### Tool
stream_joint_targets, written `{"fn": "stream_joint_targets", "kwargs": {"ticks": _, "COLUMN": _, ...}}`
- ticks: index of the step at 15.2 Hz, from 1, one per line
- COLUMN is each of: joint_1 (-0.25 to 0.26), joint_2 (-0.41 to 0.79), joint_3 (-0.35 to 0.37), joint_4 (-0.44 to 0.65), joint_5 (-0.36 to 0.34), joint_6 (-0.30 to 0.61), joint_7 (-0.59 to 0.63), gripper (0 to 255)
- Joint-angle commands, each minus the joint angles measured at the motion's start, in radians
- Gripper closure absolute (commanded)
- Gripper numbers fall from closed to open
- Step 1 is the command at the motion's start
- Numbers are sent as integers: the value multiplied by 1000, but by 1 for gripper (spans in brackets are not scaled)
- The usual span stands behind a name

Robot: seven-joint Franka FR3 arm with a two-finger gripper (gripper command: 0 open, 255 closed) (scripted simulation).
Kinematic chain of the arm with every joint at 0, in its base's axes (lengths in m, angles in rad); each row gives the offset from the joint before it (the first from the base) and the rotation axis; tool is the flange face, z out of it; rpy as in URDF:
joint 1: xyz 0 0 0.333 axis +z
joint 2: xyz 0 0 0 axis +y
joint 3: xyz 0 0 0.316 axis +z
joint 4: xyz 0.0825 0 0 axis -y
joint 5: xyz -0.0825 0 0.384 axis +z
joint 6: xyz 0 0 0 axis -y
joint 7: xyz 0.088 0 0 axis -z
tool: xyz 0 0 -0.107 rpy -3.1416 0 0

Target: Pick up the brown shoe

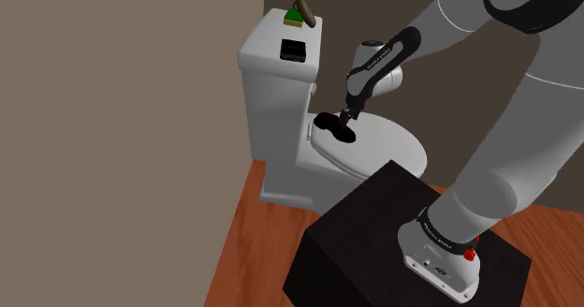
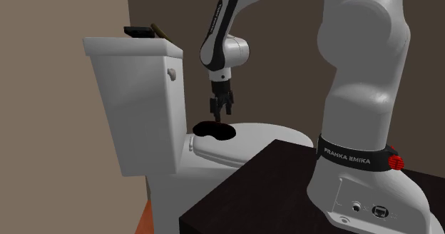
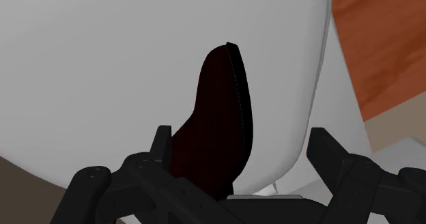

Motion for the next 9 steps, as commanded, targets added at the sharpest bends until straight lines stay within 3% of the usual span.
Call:
{"fn": "stream_joint_targets", "kwargs": {"ticks": 1, "joint_1": -19, "joint_2": 87, "joint_3": 0, "joint_4": 47, "joint_5": 17, "joint_6": 46, "joint_7": -24, "gripper": 0}}
{"fn": "stream_joint_targets", "kwargs": {"ticks": 9, "joint_1": -29, "joint_2": 192, "joint_3": 11, "joint_4": 63, "joint_5": 27, "joint_6": 134, "joint_7": -21, "gripper": 0}}
